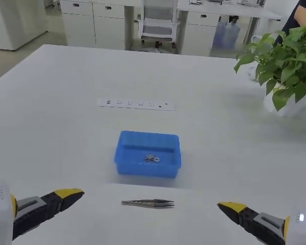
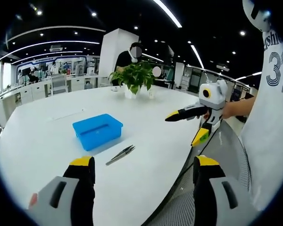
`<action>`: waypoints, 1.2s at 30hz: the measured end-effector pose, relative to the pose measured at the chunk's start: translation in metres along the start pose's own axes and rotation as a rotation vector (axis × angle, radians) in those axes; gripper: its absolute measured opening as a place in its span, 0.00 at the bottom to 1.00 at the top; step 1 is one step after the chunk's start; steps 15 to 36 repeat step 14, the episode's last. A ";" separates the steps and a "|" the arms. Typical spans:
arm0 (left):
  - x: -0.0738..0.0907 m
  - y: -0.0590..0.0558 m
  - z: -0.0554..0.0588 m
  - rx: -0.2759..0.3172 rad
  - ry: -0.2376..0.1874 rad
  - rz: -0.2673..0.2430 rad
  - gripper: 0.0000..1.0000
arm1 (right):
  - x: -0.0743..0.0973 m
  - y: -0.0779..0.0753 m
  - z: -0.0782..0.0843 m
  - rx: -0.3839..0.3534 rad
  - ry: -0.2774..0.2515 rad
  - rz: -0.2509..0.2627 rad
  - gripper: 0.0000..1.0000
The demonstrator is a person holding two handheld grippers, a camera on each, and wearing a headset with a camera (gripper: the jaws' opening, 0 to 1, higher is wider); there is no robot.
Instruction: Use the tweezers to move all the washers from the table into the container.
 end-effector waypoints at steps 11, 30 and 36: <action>0.000 0.007 0.004 0.021 -0.003 -0.011 0.90 | -0.001 -0.001 0.004 -0.018 -0.002 0.021 0.82; 0.001 0.006 0.007 0.023 0.001 -0.009 0.91 | 0.000 -0.001 0.007 -0.023 0.007 0.022 0.82; 0.001 0.006 0.007 0.023 0.001 -0.009 0.91 | 0.000 -0.001 0.007 -0.023 0.007 0.022 0.82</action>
Point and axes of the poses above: the centre of the closed fingertips' face, and the gripper's own axes: x roughly backward along the fingers, y roughly to its left, z roughly out of its underside, the point moved 4 cm from there along x, roughly backward along the fingers, and after that the axes turned 7 degrees about -z, right-handed, at the moved point
